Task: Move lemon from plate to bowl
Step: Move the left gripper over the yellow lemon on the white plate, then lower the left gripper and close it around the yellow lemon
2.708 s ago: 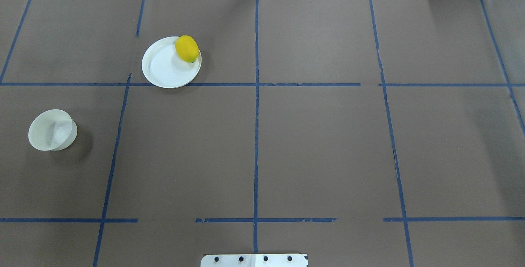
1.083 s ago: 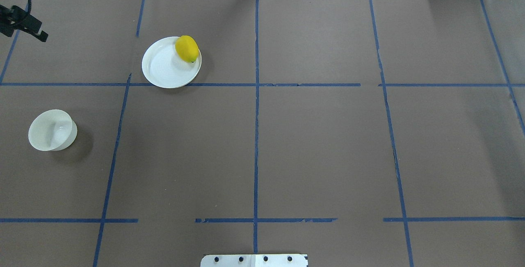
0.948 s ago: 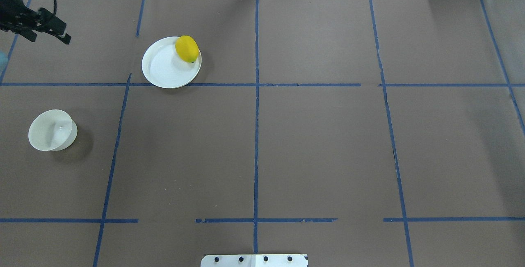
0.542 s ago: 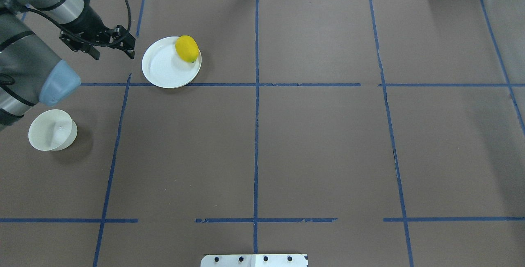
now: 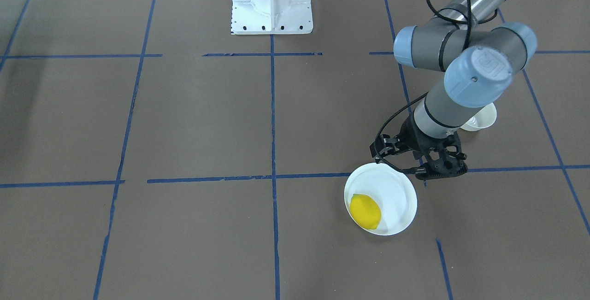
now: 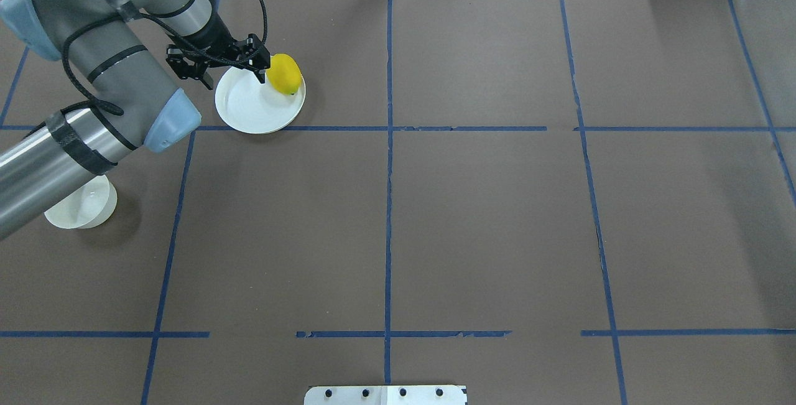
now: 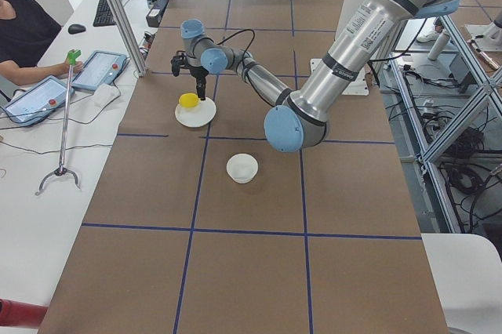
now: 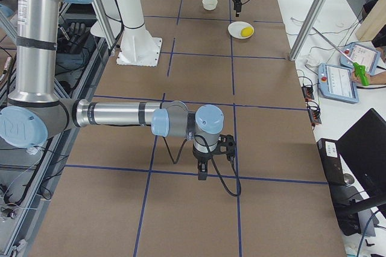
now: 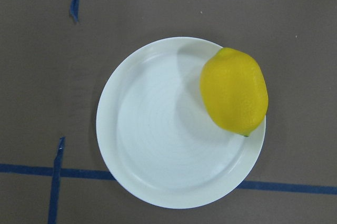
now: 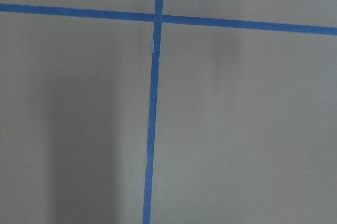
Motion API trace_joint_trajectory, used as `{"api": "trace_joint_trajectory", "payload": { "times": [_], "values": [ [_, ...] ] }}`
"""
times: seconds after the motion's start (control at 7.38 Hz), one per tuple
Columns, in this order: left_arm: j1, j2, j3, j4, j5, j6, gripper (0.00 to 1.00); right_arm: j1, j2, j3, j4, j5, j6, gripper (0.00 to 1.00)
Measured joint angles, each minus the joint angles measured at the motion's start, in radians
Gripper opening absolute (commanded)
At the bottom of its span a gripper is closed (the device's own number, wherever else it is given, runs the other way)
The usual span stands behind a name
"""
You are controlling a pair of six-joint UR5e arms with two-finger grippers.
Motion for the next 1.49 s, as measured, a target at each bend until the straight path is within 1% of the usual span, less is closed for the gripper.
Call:
{"api": "trace_joint_trajectory", "payload": {
  "times": [0.27, 0.68, 0.95, 1.35, 1.49],
  "values": [
    [0.021, -0.090, 0.174, -0.112, 0.010, -0.068, 1.00, 0.000, 0.000, 0.000, 0.000, 0.000, 0.000, 1.00],
    [0.033, -0.180, 0.374, -0.240, 0.040, -0.111, 1.00, 0.000, 0.000, 0.000, 0.000, 0.000, 0.000, 1.00],
    [0.044, -0.211, 0.458, -0.298, 0.064, -0.123, 1.00, 0.000, 0.000, 0.000, 0.000, 0.000, 0.000, 1.00],
    [0.065, -0.214, 0.510, -0.346, 0.079, -0.130, 1.00, 0.000, 0.000, 0.000, 0.000, 0.000, 0.000, 1.00],
    [0.072, -0.214, 0.518, -0.355, 0.087, -0.131, 0.70, 0.000, 0.000, 0.000, 0.000, 0.000, 0.000, 1.00]
  ]
}}
